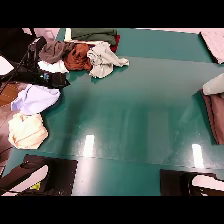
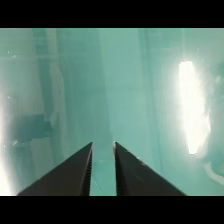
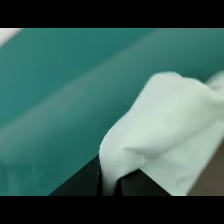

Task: Fold the shirts.

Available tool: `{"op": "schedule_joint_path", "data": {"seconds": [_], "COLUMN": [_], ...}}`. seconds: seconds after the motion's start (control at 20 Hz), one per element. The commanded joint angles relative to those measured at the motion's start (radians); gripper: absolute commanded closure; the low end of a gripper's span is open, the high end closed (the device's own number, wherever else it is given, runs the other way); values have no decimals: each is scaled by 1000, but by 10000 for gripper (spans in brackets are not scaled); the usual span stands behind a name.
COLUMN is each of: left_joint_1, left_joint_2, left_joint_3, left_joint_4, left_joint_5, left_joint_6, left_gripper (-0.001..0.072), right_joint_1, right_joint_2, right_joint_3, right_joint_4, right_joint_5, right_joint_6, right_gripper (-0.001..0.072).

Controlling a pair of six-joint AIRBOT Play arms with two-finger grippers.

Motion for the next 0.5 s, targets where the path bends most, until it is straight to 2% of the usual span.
{"op": "schedule_joint_path", "data": {"seconds": [0.0, 0.25, 0.45], "left_joint_1": [0, 0, 0], "left_joint_2": [0, 0, 0], "left_joint_3": [0, 0, 0], "left_joint_4": [0, 0, 0], "left_joint_5": [9, 11, -9], "left_joint_6": [37, 55, 55], "left_gripper": [537, 537, 536], "right_joint_1": [-5, -7, -14], "right_joint_2": [29, -3, 24], "right_joint_3": [-2, -56, -287], "right_joint_4": [-264, -507, -524], "right_joint_5": [220, 443, 375], "right_joint_6": [71, 104, 116], "right_gripper": [684, 684, 683]}}
